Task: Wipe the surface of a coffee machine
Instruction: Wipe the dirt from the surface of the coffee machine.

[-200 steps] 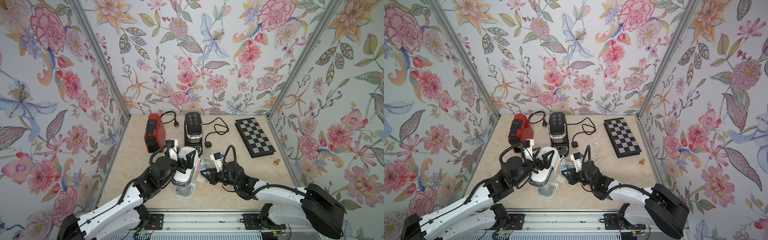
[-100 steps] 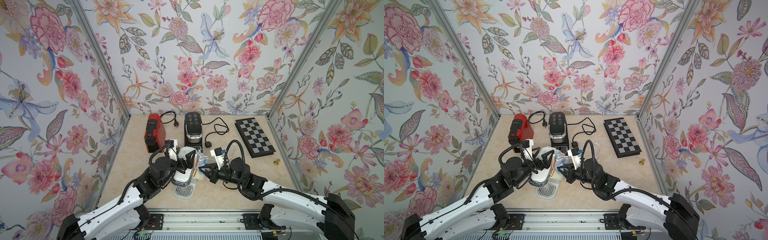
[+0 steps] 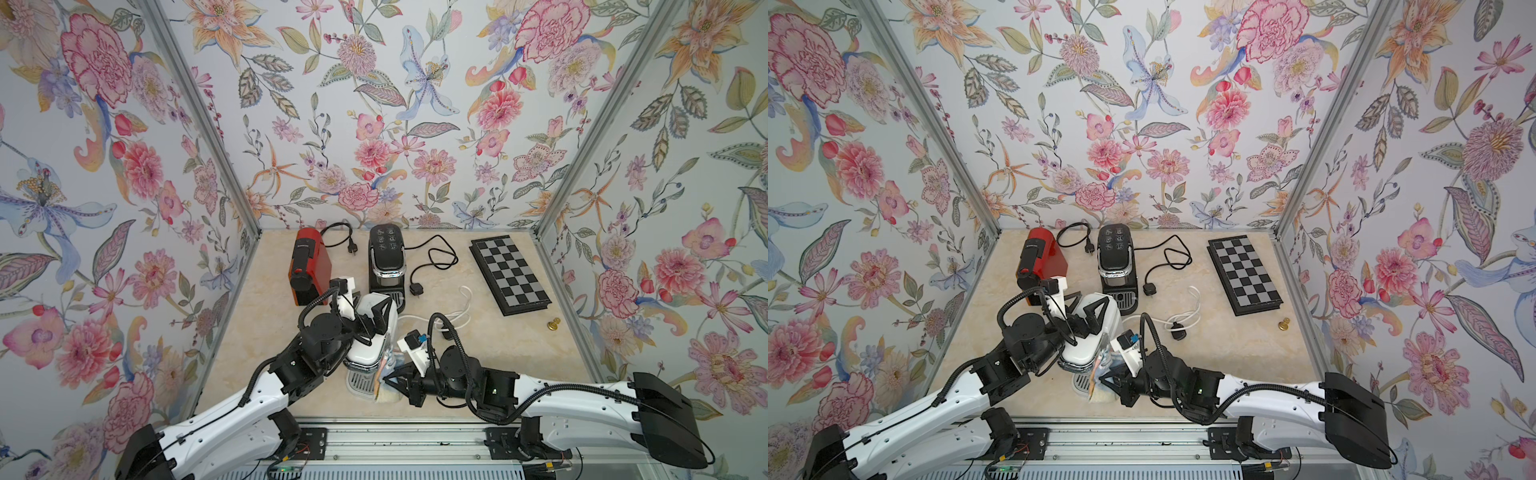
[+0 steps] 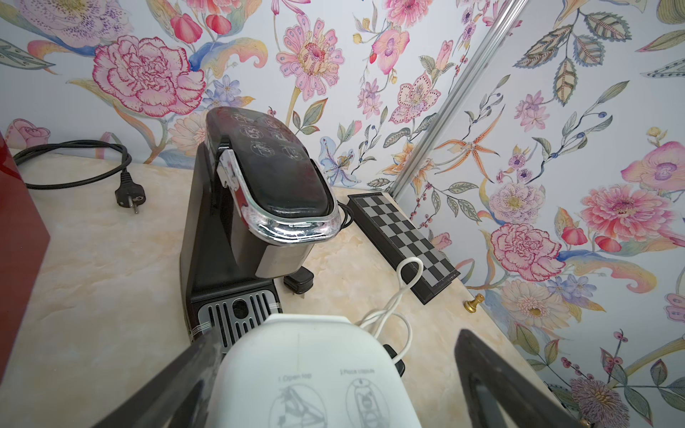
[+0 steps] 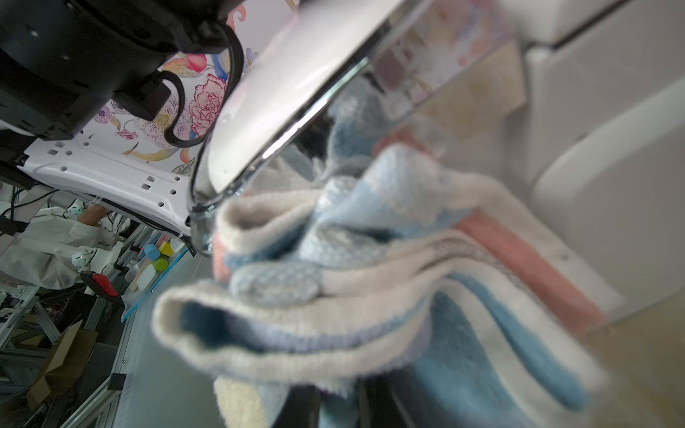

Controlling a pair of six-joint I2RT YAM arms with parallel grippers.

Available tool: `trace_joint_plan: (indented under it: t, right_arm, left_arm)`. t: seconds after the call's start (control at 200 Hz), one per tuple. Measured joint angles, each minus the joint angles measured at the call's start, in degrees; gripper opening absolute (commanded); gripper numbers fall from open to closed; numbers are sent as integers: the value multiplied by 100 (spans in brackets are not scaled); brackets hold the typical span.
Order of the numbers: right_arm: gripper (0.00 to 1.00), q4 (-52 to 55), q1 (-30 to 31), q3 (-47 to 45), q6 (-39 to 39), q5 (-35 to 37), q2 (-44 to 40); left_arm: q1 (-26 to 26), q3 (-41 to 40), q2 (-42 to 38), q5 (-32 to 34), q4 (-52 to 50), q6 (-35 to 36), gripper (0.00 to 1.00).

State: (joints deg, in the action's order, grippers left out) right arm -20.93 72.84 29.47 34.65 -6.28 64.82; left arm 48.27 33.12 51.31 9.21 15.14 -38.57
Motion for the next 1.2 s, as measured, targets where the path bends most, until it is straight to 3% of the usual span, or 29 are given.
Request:
trace_joint_plan:
  t: [0.345,0.751,0.956,1.201]
  right_arm:
    - [0,162,120,2,-146,232,-96]
    - [0,402,-1331,-291,-295,181,-1102]
    - [0,79,-1593,-175,-343,-83,-566]
    - [0,-885,-1912,-361,-170,-385,697]
  left_arm:
    - [0,0,7,2,17,-4,99]
    - [0,-295,-282,70,197,-50,99]
    - [0,-310,-284,129,210,-92,99]
    - [0,-323,-284,160,232,-118,99]
